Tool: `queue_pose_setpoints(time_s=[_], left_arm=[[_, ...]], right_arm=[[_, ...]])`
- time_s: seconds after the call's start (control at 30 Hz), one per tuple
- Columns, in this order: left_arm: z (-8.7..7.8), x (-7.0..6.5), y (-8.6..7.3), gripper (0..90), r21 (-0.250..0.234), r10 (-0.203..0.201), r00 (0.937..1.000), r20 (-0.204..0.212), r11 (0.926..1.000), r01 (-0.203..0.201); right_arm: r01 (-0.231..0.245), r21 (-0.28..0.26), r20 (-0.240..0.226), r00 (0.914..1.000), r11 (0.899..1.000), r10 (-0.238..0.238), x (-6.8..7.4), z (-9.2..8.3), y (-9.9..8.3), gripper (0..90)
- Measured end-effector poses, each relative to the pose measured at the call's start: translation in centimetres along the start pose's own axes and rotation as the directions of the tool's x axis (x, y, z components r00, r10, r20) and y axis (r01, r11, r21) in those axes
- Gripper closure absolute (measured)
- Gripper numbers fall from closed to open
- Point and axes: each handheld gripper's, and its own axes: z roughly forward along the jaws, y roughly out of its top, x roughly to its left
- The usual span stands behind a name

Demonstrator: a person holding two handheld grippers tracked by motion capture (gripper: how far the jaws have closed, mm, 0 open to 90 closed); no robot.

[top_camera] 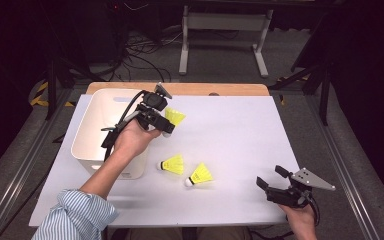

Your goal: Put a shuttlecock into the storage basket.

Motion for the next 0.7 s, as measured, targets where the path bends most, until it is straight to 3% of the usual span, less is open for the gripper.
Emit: queue_pose_setpoints(time_s=[0.2, 0.33, 0.7], left_arm=[[-0.6, 0.5, -0.2, 64.6, 0.0, -0.004, 1.0, -0.005, 1.0, 0.004], [-1.0, 0.8, -0.3, 64.6, -0.009, -0.032, 0.9995, -0.001, 0.9995, 0.032], [-1.9, 1.6, -0.8, 64.9, 0.001, -0.039, 0.9992, -0.009, 0.9992, 0.039]], right_arm=[[0.005, 0.0, 0.0, 1.0, 1.0, -0.005, 0.0, 0.0, 0.0, 11.4], [0.01, -0.006, 0.003, 0.9999, 1.0, -0.01, 0.1, 0.0, 0.1, 11.7], [0.014, -0.002, 0.001, 0.9999, 1.0, -0.014, 0.1, 0.0, 0.0, 11.8]])
